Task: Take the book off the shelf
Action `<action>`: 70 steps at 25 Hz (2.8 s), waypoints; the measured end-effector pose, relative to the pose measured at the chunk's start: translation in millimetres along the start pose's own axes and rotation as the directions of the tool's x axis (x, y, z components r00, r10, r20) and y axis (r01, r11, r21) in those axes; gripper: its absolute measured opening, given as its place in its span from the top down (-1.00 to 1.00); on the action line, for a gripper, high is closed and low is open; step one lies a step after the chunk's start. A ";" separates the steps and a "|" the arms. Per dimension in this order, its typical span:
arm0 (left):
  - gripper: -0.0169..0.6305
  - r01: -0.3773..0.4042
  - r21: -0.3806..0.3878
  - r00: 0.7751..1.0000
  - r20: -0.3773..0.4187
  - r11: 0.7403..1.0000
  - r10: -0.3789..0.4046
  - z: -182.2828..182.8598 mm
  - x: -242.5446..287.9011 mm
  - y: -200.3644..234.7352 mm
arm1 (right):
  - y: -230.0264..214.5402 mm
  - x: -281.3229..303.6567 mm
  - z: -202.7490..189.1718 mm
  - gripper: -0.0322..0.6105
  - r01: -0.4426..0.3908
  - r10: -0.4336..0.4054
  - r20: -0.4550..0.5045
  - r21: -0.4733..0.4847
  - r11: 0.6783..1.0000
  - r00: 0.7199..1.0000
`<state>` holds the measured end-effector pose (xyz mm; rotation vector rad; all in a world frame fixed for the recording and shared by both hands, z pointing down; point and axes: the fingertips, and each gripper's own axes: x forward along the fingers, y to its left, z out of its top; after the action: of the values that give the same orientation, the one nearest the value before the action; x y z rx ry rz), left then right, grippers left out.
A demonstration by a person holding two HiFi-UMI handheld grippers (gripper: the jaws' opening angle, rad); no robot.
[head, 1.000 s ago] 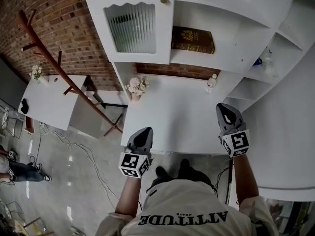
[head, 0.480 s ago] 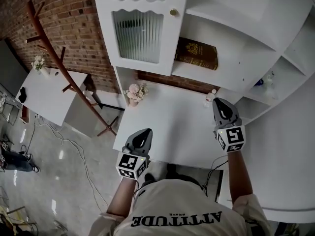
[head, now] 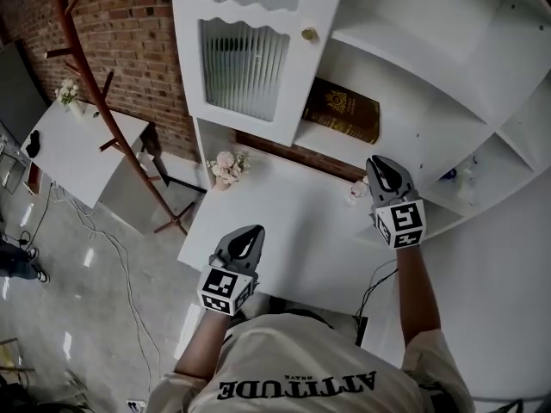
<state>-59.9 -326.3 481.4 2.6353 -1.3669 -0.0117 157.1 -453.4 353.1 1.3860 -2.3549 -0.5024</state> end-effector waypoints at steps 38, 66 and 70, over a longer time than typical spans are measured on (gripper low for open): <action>0.87 -0.053 -0.005 0.998 -0.021 0.999 0.053 1.7 57.7 7.5 | -13.9 176.4 -69.6 0.12 -0.549 0.311 -0.564 -0.319 0.772 0.765; 0.87 -0.041 -0.011 0.999 0.001 0.999 0.041 -1.9 22.2 -8.8 | 11.6 133.5 -61.9 0.13 -0.561 0.348 -0.540 -0.298 0.772 0.766; 0.87 -0.039 -0.011 0.999 0.003 0.999 0.039 -2.3 18.4 -9.9 | 17.6 127.8 -58.9 0.13 -0.563 0.360 -0.534 -0.284 0.776 0.765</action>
<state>-41.0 -335.3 483.4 2.6004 -1.4145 -0.0179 113.9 -565.2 428.9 0.5757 -1.9372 -0.4477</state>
